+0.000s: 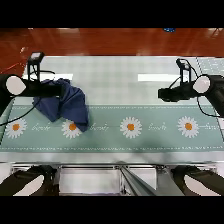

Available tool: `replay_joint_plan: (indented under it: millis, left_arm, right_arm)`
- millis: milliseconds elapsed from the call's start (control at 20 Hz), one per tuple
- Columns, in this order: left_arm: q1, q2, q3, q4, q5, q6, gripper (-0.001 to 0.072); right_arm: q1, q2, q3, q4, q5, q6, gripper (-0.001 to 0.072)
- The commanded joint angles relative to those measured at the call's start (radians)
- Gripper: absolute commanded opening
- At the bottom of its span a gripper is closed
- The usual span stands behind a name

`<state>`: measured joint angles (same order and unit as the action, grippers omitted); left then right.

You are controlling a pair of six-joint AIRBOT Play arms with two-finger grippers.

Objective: Fold the shirts.

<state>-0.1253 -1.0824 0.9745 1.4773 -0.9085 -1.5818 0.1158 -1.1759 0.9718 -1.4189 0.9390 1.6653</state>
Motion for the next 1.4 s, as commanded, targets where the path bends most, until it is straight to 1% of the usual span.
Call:
replay_joint_plan:
  millis: [0,100,150,300,600,750,800,850,900,1000,1100,1150,1200,1350]
  left_arm:
    - [0.046,-0.011,0.063,0.125,0.13,-0.002,0.0508]
    - [0.109,-0.041,0.09,0.124,0.195,-0.002,0.0507]
    - [0.137,-0.064,0.09,0.125,0.206,-0.002,0.0507]
    - [0.185,-0.175,0.09,0.124,0.161,-0.002,0.0507]
    - [0.154,-0.391,0.092,0.119,0.081,-0.003,0.0506]
    - [0.15,-0.46,0.11,0.12,-0.007,-0.029,0.0504]
    - [0.15,-0.476,0.128,0.12,-0.055,-0.029,0.0432]
    - [0.15,-0.487,0.159,0.12,-0.128,-0.027,0.004]
    - [0.15,-0.489,0.193,0.12,-0.175,-0.016,0.0026]
    - [0.149,-0.47,0.293,0.111,-0.246,-0.003,0.0025]
    - [0.149,-0.42,0.409,0.032,-0.266,0.005,0.0025]
    - [0.142,-0.383,0.458,-0.036,-0.262,0.055,0.0025]
    - [0.13,-0.341,0.501,-0.085,-0.249,0.082,0.0025]
    - [0.075,-0.206,0.611,-0.138,-0.152,0.077,0.0025]
  right_arm:
    - [-0.001,0.0,-0.001,-0.032,-0.104,-0.001,0.0422]
    - [0.0,0.0,-0.001,-0.045,-0.053,-0.001,0.0418]
    - [0.0,0.0,-0.001,-0.047,-0.014,0.001,0.0417]
    - [0.0,0.0,-0.001,-0.047,0.05,0.002,0.0416]
    - [0.0,0.0,-0.001,-0.046,0.055,0.019,0.0416]
    - [0.0,0.0,-0.001,-0.039,0.056,0.024,0.0415]
    - [0.0,0.0,-0.001,-0.028,0.057,0.024,0.0415]
    - [0.0,0.002,-0.001,-0.02,0.061,0.024,0.0409]
    - [0.0,0.011,-0.001,-0.02,0.064,0.024,0.0409]
    - [0.0,0.056,0.0,-0.02,0.061,0.025,0.0409]
    - [0.0,0.13,0.0,-0.023,0.06,0.025,0.0409]
    - [0.0,0.174,-0.001,-0.023,0.061,0.024,0.0409]
    - [0.0,0.218,-0.001,-0.023,0.061,0.024,0.0409]
    - [0.0,0.352,0.0,-0.023,0.063,0.031,0.0409]
